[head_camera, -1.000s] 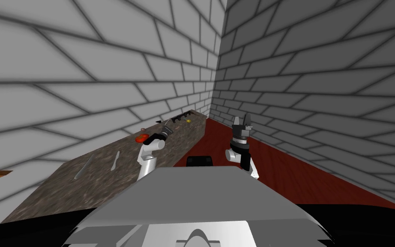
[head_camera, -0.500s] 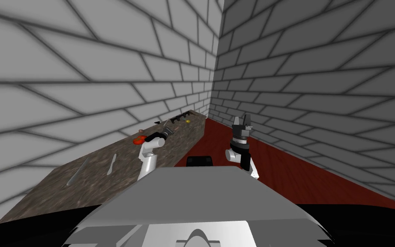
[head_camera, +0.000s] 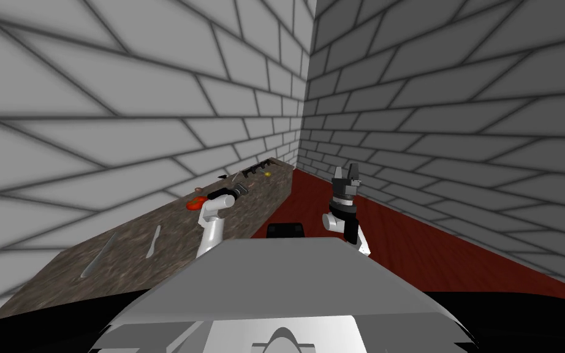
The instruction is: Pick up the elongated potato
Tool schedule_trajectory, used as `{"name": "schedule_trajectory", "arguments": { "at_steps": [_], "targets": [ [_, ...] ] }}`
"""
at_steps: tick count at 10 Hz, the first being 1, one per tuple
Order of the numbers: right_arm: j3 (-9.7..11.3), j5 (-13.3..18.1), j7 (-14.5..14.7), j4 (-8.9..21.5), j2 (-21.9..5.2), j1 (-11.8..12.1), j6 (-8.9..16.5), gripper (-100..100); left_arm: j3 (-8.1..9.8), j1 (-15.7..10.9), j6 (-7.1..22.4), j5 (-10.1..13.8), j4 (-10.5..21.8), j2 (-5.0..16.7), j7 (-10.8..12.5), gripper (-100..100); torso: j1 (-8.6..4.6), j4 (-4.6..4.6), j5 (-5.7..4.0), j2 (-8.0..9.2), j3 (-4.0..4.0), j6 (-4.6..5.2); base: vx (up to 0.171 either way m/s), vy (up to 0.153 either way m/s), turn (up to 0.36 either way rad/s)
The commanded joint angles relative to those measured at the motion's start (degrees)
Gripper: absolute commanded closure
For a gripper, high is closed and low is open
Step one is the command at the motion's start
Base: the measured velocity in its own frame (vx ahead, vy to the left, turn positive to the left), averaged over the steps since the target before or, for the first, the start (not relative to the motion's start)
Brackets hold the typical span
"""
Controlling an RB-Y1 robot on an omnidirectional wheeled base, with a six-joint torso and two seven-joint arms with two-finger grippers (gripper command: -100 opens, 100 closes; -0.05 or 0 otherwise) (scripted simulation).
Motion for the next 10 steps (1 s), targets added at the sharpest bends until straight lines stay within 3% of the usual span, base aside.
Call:
{"name": "schedule_trajectory", "arguments": {
  "at_steps": [1,10],
  "targets": [
    [0.00,0.00,0.00,0.00,0.00,0.00,0.00,0,0.09,-0.28,1.92,-0.04,0.20,0.00,0.14,-100,0.00,0.00,0.00,0.00,0.00,0.00,0.012,0.011,0.003],
    [0.00,0.00,0.00,0.00,0.00,0.00,0.00,0,4.25,-7.42,17.32,2.23,8.22,2.68,1.86,-100,0.02,-0.01,0.01,-0.04,-0.03,-0.01,0.033,0.026,-0.073]
  ]
}}
